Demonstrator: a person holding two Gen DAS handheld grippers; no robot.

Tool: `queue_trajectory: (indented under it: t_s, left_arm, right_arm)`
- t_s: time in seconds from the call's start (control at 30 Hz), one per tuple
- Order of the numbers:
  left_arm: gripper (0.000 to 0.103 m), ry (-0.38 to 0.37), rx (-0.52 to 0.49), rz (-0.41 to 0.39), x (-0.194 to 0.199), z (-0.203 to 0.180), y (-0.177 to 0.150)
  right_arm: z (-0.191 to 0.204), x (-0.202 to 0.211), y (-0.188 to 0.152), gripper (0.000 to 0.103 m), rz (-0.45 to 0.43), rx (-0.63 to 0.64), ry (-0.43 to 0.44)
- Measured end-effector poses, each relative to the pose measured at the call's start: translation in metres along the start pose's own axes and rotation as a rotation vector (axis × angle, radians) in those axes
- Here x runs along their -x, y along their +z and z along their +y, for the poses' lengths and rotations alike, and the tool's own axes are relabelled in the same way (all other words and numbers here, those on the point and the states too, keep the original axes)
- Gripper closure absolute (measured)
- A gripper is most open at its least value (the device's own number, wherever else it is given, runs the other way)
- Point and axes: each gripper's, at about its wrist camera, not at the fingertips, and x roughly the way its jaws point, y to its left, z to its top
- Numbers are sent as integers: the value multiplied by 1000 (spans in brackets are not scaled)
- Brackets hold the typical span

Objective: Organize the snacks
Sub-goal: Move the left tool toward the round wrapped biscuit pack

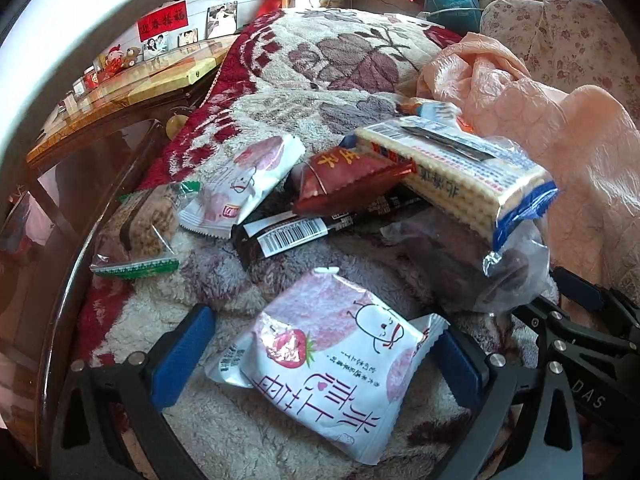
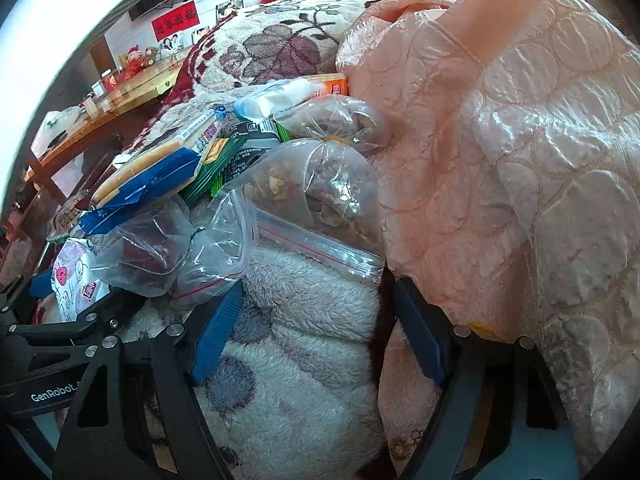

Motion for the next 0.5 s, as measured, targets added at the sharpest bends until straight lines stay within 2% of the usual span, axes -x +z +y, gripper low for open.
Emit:
queue_trajectory:
  t_s: [0.5]
  left_arm:
    - [0,0,0,0,0,0,0]
  right_arm:
    - [-2,1,1,24,0,-4,6]
